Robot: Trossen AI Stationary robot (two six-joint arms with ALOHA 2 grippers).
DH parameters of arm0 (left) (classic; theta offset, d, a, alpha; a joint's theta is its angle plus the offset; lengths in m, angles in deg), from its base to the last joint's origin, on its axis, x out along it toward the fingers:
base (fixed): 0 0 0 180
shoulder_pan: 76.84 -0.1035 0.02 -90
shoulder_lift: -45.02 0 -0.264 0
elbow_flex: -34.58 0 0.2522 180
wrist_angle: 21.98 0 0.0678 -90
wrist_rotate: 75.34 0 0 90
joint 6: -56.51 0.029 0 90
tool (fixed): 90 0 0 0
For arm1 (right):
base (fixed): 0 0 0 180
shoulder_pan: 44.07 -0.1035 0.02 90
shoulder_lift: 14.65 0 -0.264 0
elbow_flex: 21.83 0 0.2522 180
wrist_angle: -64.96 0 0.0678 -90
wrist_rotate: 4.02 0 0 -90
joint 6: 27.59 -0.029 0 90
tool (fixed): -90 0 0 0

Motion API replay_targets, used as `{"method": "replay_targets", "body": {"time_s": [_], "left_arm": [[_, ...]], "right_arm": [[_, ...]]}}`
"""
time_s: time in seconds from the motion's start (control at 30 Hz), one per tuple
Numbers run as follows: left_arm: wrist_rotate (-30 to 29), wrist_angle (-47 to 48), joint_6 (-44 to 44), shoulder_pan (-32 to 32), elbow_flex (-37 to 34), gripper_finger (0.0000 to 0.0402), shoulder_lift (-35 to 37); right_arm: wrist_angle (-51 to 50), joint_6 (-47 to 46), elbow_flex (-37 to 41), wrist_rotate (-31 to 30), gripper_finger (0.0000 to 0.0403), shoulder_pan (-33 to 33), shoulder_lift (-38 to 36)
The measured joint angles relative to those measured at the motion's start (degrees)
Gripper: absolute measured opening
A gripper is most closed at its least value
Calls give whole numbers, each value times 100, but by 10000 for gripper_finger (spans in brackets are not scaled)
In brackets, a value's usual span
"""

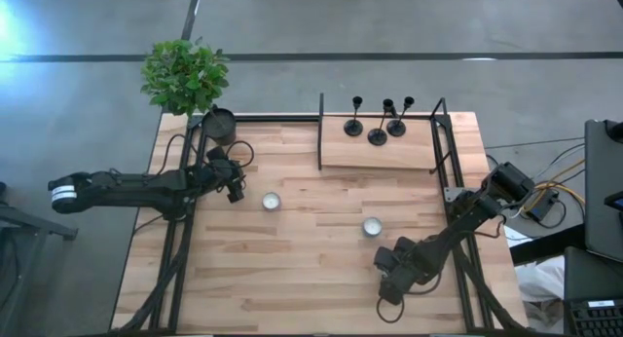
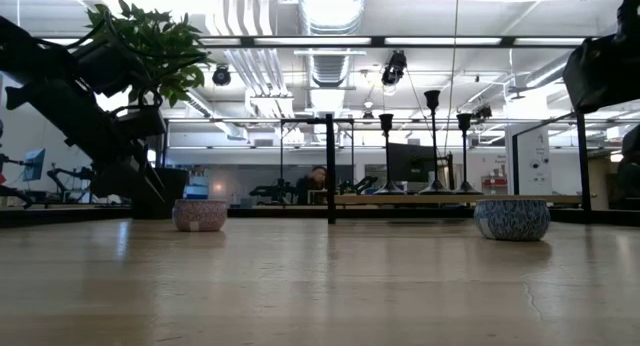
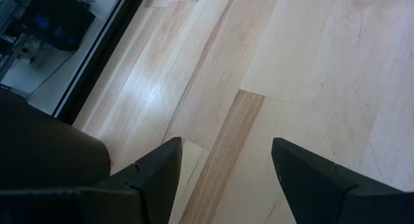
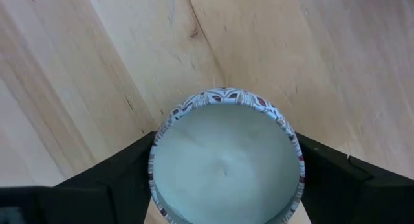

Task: Pick & Place candle stick holders
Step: Put the red scented candle on the shelf

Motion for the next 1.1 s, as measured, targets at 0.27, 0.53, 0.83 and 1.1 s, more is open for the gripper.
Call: {"method": "replay_targets", "body": {"time_s": [0.27,0.53,0.83,1.1], "left_arm": [[0,1,0,2,0,245,-2],[-1,1,2,1,0,246,-2],[0,1,0,1,0,246,0],[0,0,2,1,0,245,-1]], "right_arm": [[-189,-20,-64,35,299,13,-154],[-514,-5,-68,-9,299,125,-421],[-1063,152,-68,-61,299,435,-967],[-1474,620,-70,-68,298,1023,-1427]]}}
